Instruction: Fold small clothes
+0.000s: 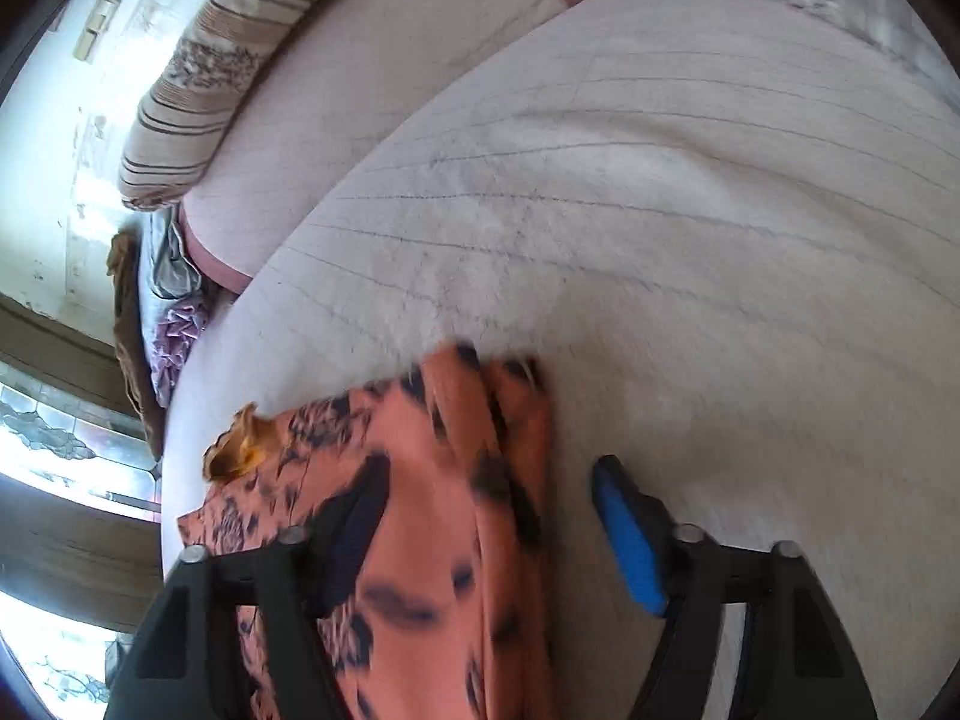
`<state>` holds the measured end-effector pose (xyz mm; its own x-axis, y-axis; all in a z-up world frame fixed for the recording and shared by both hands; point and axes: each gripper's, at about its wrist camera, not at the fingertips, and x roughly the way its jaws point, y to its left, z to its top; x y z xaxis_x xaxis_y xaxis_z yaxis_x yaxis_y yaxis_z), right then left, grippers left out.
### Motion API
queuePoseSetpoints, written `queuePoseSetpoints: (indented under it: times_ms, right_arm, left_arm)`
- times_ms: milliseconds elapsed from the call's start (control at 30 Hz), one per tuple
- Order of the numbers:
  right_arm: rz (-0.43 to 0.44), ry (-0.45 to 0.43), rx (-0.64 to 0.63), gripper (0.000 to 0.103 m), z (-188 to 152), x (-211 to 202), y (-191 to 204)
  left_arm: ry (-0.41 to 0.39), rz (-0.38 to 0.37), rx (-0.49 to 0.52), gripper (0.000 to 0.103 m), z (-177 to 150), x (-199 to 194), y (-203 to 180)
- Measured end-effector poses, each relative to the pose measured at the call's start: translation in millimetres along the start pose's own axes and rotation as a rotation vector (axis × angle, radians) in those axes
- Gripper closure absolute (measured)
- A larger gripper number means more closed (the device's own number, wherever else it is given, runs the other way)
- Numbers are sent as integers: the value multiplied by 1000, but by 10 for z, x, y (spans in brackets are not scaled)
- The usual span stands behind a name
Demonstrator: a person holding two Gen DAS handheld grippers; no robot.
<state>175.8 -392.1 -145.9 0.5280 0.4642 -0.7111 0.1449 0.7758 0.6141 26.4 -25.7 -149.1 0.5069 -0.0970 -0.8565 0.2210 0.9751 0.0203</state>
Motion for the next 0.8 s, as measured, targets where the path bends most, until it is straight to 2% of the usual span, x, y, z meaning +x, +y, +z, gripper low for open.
queuePoseSetpoints:
  times_ms: [33,133,167,200,267,367,400,500,567,633,667,733,767,800]
  right_arm:
    - [-8,16,-9,91,61,45,38]
    - [-36,-36,-15,92,102,28,105]
    - [-32,-5,73,92,88,155,-60]
    - [0,-12,127,91,78,185,-147]
    - [28,-52,159,83,20,115,-159]
    - [-9,-69,175,74,-57,-15,-140]
    - [-23,-83,190,74,-105,-113,-133]
    - [-35,-142,113,74,-274,-449,85]
    - [23,-152,55,74,-477,-667,313]
    - [95,-118,15,74,-659,-724,493]
    - [141,-77,-1,74,-825,-699,591]
    - [181,3,-7,74,-1021,-563,614]
    - [176,32,9,74,-1133,-471,558]
    - [119,44,60,74,-1227,-371,391]
  left_arm:
    - [0,-2,4,12,-3,0,2]
    - [-9,2,22,11,-26,10,-23]
    - [-8,8,30,11,-33,12,-38]
    - [-7,8,31,11,-36,4,-38]
    - [-6,-3,21,11,-36,-4,-18]
    - [0,-4,22,11,-29,0,-15]
    - [0,-3,23,11,-23,6,-14]
    - [-2,-1,23,9,-14,19,-23]
    - [-2,4,25,8,-11,25,-37]
    - [0,2,26,8,3,29,-30]
    - [2,-2,25,8,9,18,-24]
    - [7,-13,5,8,16,-51,22]
    - [0,-19,-21,8,10,-115,66]
    - [-24,-29,-62,8,-3,-219,139]
